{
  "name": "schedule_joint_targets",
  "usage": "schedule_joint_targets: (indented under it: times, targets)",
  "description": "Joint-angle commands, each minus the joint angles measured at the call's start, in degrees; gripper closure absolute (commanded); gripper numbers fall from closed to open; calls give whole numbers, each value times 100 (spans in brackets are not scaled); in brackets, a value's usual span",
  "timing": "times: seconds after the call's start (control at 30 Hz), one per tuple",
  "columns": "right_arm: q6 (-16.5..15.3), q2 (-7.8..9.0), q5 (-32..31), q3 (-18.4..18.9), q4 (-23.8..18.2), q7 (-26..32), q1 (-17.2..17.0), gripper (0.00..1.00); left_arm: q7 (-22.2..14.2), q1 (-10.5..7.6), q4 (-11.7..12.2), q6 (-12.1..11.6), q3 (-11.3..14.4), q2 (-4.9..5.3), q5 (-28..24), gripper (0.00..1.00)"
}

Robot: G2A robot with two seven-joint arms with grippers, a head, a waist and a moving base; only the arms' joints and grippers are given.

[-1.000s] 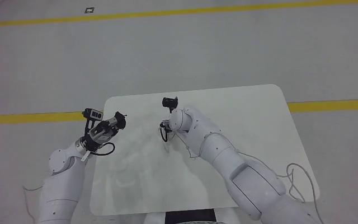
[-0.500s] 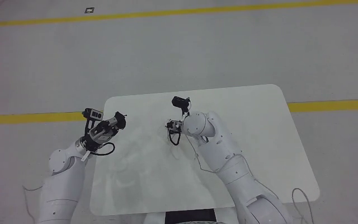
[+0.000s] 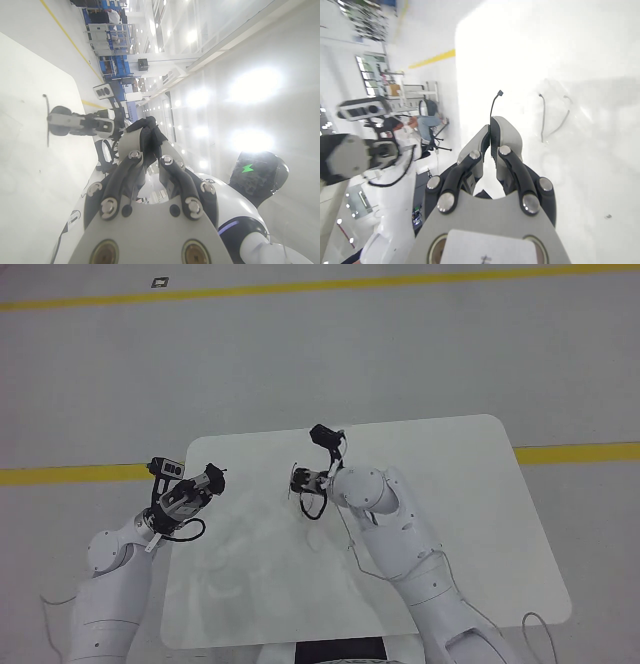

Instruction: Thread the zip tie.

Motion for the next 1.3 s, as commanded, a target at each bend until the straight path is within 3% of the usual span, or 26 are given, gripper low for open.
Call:
schedule_joint_targets:
  times: [0.0,0.13,0.3,0.57,0.9,1.1,1.27]
  targets:
    - [-217,20,225,26,-325,-137,-143,100,0,0,0,0,0,0,0,100]
    - [-578,38,664,-43,-842,-457,-403,100,0,0,0,0,0,0,0,100]
    - [-937,33,987,-334,-1163,-1079,-575,100,0,0,0,0,0,0,0,100]
    - [-969,36,964,-346,-1167,-1130,-578,100,0,0,0,0,0,0,0,100]
    - [-1464,59,773,-731,-1247,-2495,-672,100,1106,110,-228,0,520,-152,311,100]
    - [-1553,75,477,-970,-1078,-2989,-615,100,1327,90,-290,0,605,-248,518,100]
    - [-1553,75,477,-970,-1078,-2989,-615,100,1328,85,-307,0,599,-259,540,100]
